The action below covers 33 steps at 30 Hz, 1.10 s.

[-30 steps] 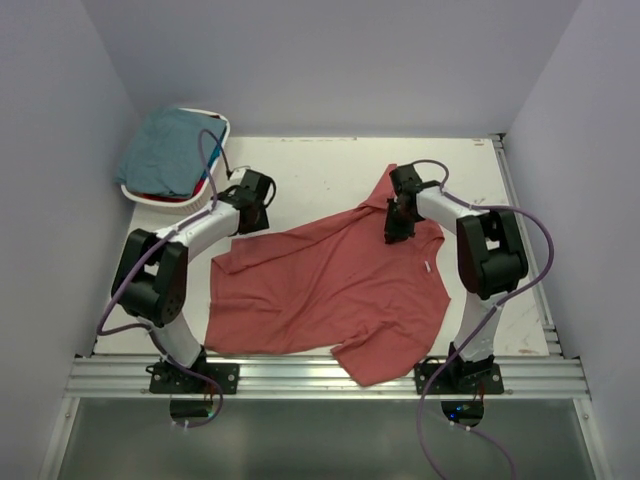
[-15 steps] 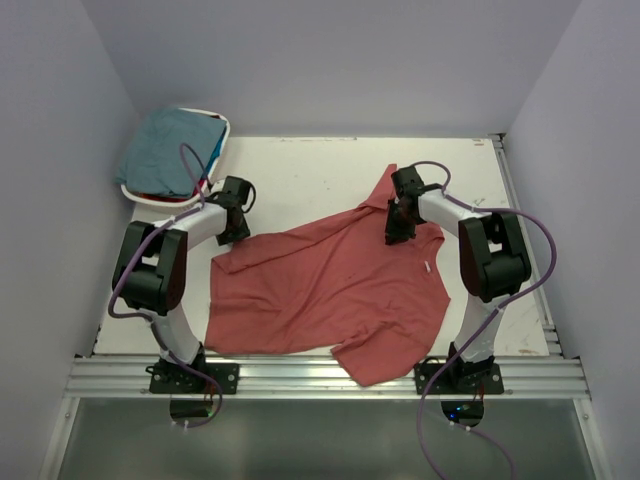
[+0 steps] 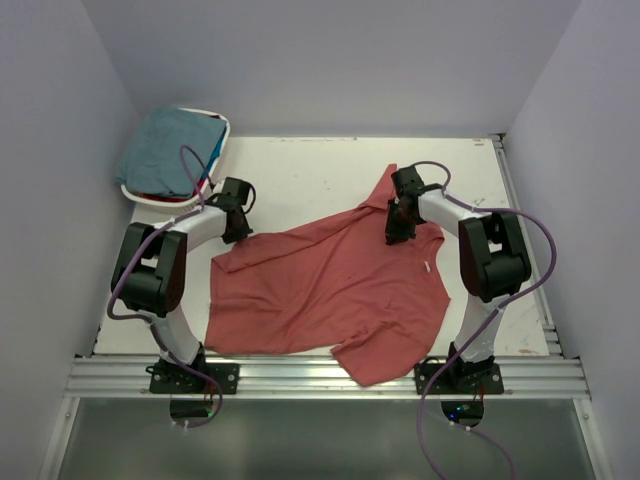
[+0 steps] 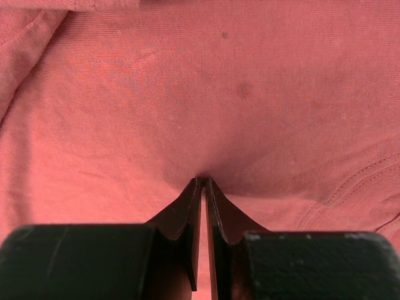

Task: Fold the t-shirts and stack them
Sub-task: Flatten out the tshirt

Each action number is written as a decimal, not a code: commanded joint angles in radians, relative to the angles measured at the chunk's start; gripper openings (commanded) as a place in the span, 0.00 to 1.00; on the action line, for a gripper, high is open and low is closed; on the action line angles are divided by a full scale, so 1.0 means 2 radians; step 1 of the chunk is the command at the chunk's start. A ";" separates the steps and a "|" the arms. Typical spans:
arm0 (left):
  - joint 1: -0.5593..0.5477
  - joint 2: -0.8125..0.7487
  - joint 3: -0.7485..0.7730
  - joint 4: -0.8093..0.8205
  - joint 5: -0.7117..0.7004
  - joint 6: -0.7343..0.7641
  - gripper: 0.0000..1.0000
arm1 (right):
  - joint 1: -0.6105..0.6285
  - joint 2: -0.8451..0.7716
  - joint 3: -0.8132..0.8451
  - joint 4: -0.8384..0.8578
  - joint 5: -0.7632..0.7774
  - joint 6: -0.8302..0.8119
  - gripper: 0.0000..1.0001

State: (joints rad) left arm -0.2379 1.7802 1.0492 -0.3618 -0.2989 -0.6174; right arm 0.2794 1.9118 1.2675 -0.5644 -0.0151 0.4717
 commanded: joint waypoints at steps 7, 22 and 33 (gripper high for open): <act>0.004 -0.039 0.029 -0.033 -0.109 -0.018 0.00 | 0.001 0.005 -0.002 -0.004 0.006 -0.001 0.10; 0.035 0.105 0.212 -0.074 -0.165 -0.019 0.00 | 0.001 -0.020 0.011 0.015 0.003 0.005 0.10; 0.080 0.143 0.258 -0.040 -0.190 -0.025 0.00 | 0.001 -0.047 0.007 0.030 0.004 0.001 0.11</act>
State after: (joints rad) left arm -0.1036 2.0682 1.5208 -0.4995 -0.6113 -0.6518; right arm 0.2794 1.8694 1.2678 -0.5430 -0.0139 0.4740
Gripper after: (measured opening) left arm 0.009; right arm 0.109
